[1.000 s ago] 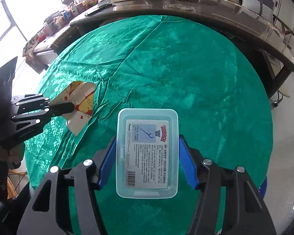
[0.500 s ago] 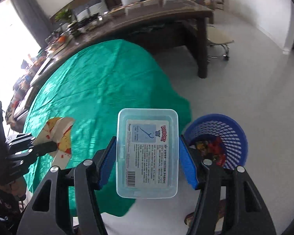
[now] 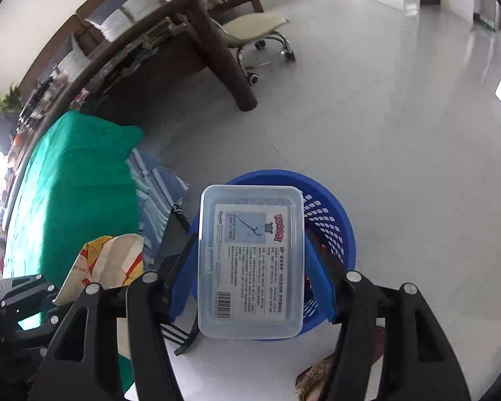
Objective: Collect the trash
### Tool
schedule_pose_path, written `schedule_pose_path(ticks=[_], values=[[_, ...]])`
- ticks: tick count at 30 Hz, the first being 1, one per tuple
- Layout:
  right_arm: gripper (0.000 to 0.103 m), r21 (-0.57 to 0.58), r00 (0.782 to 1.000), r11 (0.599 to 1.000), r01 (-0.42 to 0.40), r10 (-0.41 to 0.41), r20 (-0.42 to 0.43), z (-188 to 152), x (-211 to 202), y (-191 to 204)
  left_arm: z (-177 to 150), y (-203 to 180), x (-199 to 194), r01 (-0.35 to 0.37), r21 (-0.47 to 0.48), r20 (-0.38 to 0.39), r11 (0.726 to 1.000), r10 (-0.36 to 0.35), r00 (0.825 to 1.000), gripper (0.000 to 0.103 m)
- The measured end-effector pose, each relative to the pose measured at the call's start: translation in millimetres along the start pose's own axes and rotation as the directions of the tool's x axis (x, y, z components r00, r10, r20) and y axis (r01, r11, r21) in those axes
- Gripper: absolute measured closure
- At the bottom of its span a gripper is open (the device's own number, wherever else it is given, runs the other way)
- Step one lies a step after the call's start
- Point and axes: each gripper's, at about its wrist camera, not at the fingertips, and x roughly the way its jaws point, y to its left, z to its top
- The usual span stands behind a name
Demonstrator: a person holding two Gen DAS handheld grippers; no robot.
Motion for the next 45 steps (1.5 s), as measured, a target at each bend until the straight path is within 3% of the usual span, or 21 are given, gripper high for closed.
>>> schedule_pose_path(ticks=[3, 4, 5, 6, 7, 8, 11, 14, 18, 21, 23, 25, 28, 32, 33, 35, 37, 45], values=[[0.043, 0.063, 1.000, 0.998, -0.016, 0.017, -0.023, 1, 27, -18, 10, 6, 27, -0.028, -0.007, -0.023, 1.000, 0.027, 0.999, 0.092], [0.043, 0.083, 0.999, 0.996, -0.023, 0.026, -0.032, 2, 33, -24, 12, 7, 33, -0.036, -0.008, -0.024, 0.999, 0.036, 0.999, 0.085], [0.043, 0.110, 0.999, 0.993, -0.030, 0.035, -0.042, 1, 43, -33, 14, 9, 40, -0.047, -0.008, -0.021, 0.999, 0.047, 0.999, 0.076], [0.039, 0.131, 0.998, 0.991, -0.041, 0.047, -0.042, 0, 50, -38, 17, 10, 44, -0.052, -0.007, -0.019, 0.999, 0.052, 0.998, 0.049], [0.027, 0.159, 0.998, 0.986, -0.056, 0.062, -0.028, -3, 55, -44, 18, 10, 44, -0.059, -0.008, -0.007, 0.998, 0.059, 0.998, 0.033], [0.010, 0.179, 0.998, 0.982, -0.057, 0.058, -0.004, -4, 54, -50, 18, 11, 42, -0.068, -0.011, 0.021, 0.998, 0.068, 0.997, 0.031], [0.010, 0.198, 0.996, 0.977, -0.082, 0.073, 0.049, -8, 40, -57, 17, 11, 29, -0.076, -0.016, 0.072, 0.997, 0.077, 0.994, 0.023], [0.007, 0.147, 0.995, 0.988, -0.050, 0.036, 0.097, -5, 7, -51, 12, 1, 4, -0.121, 0.003, 0.142, 0.993, 0.119, 0.983, 0.017], [0.005, 0.070, 0.987, 0.998, -0.006, -0.006, 0.159, -2, -44, -33, -5, -21, -54, -0.157, 0.016, 0.257, 0.988, 0.147, 0.955, 0.005], [0.005, 0.014, 0.978, 0.999, 0.029, -0.031, 0.205, -17, -94, -15, -28, -38, -96, -0.157, 0.022, 0.322, 0.987, 0.141, 0.936, 0.005], [0.005, -0.042, 0.961, 0.996, 0.079, -0.065, 0.270, -37, -132, 0, -49, -49, -117, -0.188, 0.025, 0.335, 0.982, 0.169, 0.927, 0.005], [0.005, -0.088, 0.926, 0.984, 0.157, -0.115, 0.360, -67, -169, 17, -67, -58, -131, -0.231, 0.013, 0.357, 0.973, 0.211, 0.910, 0.005], [0.005, -0.048, 0.873, 0.986, 0.158, -0.117, 0.474, -105, -205, 24, -89, -70, -147, -0.268, 0.003, 0.393, 0.963, 0.245, 0.886, 0.005], [0.005, -0.021, 0.905, 0.992, 0.126, -0.106, 0.411, -125, -213, 20, -104, -87, -163, -0.385, -0.045, 0.424, 0.922, 0.367, 0.828, 0.005], [0.005, -0.029, 0.902, 0.989, 0.148, -0.123, 0.414, -127, -216, 22, -105, -88, -165, -0.386, -0.057, 0.415, 0.921, 0.374, 0.830, 0.005], [0.005, -0.049, 0.901, 0.981, 0.188, -0.152, 0.406, -132, -222, 29, -106, -83, -168, -0.290, -0.091, 0.351, 0.953, 0.303, 0.886, 0.005], [0.005, -0.053, 0.909, 0.979, 0.196, -0.161, 0.386, -136, -226, 33, -107, -78, -169, -0.241, -0.122, 0.320, 0.963, 0.268, 0.909, 0.005], [0.005, -0.034, 0.947, 0.979, 0.199, -0.184, 0.263, -154, -221, 48, -111, -78, -165, -0.269, -0.070, 0.231, 0.961, 0.278, 0.932, 0.005]])
